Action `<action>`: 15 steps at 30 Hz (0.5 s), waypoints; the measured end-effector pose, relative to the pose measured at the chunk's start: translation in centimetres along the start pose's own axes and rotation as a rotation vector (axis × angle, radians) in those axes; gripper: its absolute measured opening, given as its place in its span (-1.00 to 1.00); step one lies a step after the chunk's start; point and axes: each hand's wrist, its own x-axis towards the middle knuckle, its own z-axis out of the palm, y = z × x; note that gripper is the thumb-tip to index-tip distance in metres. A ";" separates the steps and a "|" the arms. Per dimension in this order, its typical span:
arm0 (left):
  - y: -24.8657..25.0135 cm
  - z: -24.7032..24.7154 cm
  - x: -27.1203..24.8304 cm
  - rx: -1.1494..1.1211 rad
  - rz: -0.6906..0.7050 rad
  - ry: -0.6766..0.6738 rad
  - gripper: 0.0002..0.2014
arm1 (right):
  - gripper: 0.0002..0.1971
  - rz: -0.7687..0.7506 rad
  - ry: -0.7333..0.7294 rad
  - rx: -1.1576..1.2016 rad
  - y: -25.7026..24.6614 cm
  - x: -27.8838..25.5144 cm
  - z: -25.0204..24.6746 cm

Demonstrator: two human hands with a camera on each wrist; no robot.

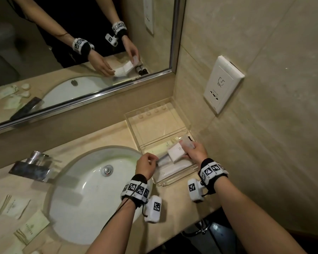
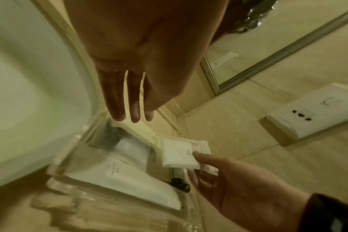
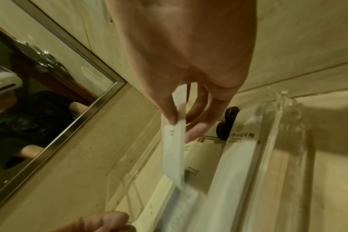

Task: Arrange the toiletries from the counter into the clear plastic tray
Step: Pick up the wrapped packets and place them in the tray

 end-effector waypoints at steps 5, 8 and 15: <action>-0.8 0.4 0.1 0.099 0.041 -0.034 -0.82 | -0.71 0.030 -0.018 -0.189 1.0 1.6 0.9; -1.0 0.8 0.4 0.145 0.082 -0.046 -0.82 | -0.59 0.015 0.067 -0.409 1.4 1.9 1.2; -1.2 1.2 1.0 0.207 0.182 -0.050 -0.81 | -0.47 -0.224 0.210 -0.917 1.3 0.7 1.5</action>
